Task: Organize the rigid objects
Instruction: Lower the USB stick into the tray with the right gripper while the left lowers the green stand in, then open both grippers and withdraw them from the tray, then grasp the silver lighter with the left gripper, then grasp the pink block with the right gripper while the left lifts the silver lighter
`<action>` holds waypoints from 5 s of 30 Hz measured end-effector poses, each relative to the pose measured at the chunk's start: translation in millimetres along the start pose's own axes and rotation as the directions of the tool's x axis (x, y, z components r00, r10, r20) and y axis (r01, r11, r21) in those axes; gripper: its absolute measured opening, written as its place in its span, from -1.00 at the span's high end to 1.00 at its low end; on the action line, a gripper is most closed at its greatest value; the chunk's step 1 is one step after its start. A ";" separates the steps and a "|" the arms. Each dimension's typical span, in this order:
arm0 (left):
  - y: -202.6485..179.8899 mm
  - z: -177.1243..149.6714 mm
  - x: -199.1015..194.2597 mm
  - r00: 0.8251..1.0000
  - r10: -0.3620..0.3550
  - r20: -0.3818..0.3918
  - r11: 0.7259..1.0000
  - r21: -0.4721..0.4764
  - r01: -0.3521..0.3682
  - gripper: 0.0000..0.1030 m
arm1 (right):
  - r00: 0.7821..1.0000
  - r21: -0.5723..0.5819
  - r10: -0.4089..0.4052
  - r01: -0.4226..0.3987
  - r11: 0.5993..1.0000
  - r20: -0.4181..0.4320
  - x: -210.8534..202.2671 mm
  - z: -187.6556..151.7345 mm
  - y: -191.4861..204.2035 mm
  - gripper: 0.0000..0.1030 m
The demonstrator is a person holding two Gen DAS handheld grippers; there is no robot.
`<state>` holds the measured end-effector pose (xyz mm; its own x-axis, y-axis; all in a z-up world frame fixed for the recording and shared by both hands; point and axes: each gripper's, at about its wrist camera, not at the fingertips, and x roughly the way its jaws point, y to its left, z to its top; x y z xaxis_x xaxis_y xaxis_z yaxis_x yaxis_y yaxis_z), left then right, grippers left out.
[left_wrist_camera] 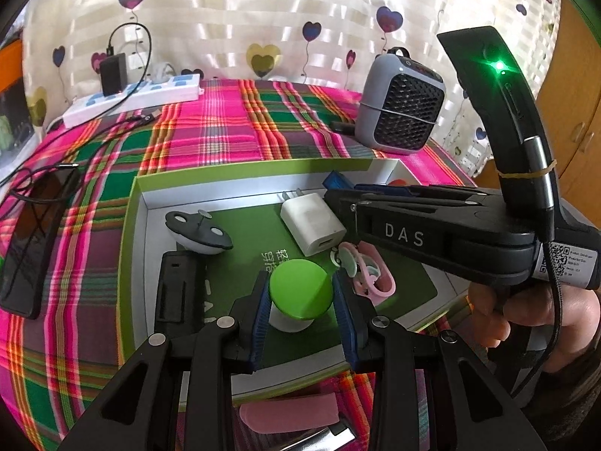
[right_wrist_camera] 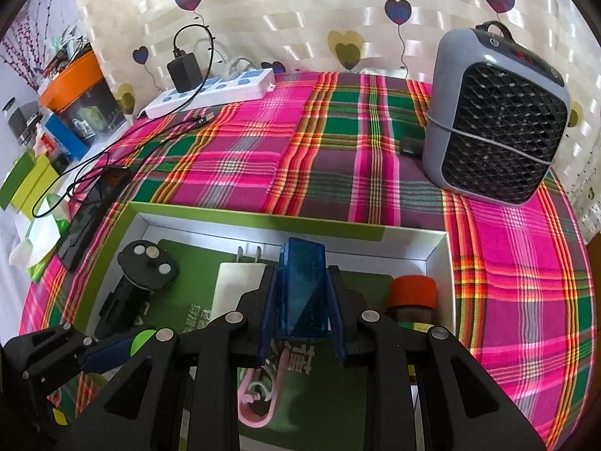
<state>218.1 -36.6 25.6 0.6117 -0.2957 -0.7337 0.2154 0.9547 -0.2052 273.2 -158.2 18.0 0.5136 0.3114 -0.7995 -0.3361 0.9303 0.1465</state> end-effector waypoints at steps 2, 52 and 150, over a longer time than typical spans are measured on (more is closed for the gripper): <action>0.3 0.0 0.7 1.000 -0.002 -0.004 1.000 -0.001 0.002 0.39 | 1.000 0.001 0.000 0.000 1.000 -0.004 1.9 -0.6 -0.4 0.48; -1.9 -11.3 -29.3 0.999 0.023 0.041 1.000 0.006 -0.023 0.22 | 0.999 0.043 -0.016 0.014 0.999 0.052 -20.1 -13.0 5.6 0.29; 0.1 -115.9 -82.6 0.996 0.033 -0.083 0.960 0.278 -0.009 0.58 | 0.981 -0.029 0.178 -0.177 0.984 0.081 -71.9 -113.6 55.9 0.29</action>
<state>79.4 -8.3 11.2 0.5533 -0.2599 -0.7914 0.4132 0.9106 -0.0102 127.8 -150.6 17.5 0.5079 0.4871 -0.7105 -0.4445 0.8547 0.2682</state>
